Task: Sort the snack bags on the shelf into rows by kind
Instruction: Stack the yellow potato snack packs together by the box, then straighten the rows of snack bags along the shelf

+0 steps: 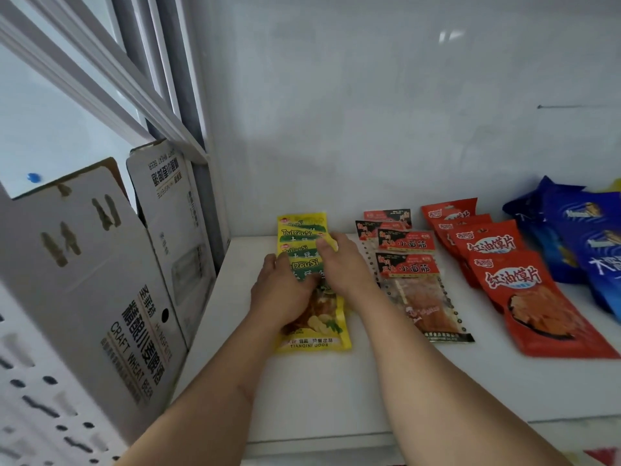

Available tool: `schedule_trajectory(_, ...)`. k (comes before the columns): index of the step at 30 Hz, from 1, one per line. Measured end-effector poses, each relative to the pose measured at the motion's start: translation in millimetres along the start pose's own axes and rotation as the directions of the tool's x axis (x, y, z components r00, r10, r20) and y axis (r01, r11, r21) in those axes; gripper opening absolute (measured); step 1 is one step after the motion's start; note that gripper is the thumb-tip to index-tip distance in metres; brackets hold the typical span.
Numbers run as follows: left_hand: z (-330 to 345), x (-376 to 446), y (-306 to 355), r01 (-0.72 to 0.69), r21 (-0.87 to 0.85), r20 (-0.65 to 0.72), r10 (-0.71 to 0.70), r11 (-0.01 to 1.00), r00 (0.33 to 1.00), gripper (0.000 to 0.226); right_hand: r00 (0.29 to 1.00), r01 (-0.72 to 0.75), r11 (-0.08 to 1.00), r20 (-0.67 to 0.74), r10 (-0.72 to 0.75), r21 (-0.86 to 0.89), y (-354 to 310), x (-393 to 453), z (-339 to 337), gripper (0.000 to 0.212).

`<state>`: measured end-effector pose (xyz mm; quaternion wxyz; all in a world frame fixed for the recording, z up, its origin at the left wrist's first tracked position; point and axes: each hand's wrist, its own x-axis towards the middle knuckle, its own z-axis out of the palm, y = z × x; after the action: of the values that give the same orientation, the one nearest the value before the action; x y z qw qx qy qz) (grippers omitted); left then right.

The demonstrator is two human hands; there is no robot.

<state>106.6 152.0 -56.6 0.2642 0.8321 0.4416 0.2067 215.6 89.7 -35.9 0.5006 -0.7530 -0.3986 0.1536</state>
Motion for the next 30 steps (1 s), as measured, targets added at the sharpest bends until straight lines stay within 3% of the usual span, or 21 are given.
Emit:
schedule_trajectory(5,-4,-11,35,-0.053,0.088,-0.146,0.066,0.995,0.987,0.068,0.995,0.099,0.995,-0.006,-0.099,-0.021,-10,-11,-45,0.049)
schedule_trajectory(9,18,-31,89,-0.138,-0.132,-0.100,0.125,0.982,0.987,0.071,0.971,0.140,0.988,-0.187,-0.150,-0.065,8,-18,-94,0.038)
schedule_trajectory(12,43,-39,120,-0.060,-0.339,-0.001,0.064,0.939,0.998,0.057,0.958,0.063,0.994,-0.274,-0.084,-0.084,44,-19,-124,0.037)
schedule_trajectory(15,63,-40,135,0.052,-0.422,0.070,-0.025,0.905,0.997,0.069,0.981,-0.025,0.997,-0.195,0.012,-0.066,81,-11,-138,0.063)
schedule_trajectory(17,69,-37,141,0.114,-0.428,0.086,-0.085,0.897,0.993,0.076,0.989,-0.044,0.998,-0.141,0.039,-0.033,95,-7,-141,0.069)
schedule_trajectory(21,74,-24,149,0.185,-0.440,0.096,-0.158,0.879,0.983,0.073,0.997,-0.001,1.000,-0.078,0.003,0.019,88,-16,-151,0.040)
schedule_trajectory(23,75,-18,152,0.185,-0.454,0.106,-0.154,0.871,0.982,0.071,0.999,0.007,0.998,-0.054,-0.004,0.057,90,-13,-154,0.042)
schedule_trajectory(25,76,-15,155,0.208,-0.484,0.137,-0.161,0.850,0.977,0.083,0.999,-0.004,0.998,-0.035,0.006,0.067,92,-10,-154,0.037)
schedule_trajectory(27,78,-13,156,0.211,-0.508,0.152,-0.155,0.835,0.976,0.088,0.999,-0.028,0.996,-0.030,0.031,0.081,93,-5,-151,0.018)
schedule_trajectory(28,80,-11,154,0.204,-0.515,0.146,-0.149,0.832,0.978,0.086,0.999,-0.017,0.996,-0.028,0.020,0.086,93,-3,-149,0.016)
schedule_trajectory(30,82,-10,151,0.171,-0.507,0.119,-0.128,0.845,0.985,0.077,1.000,0.000,0.996,-0.004,0.000,0.095,95,1,-146,0.033)
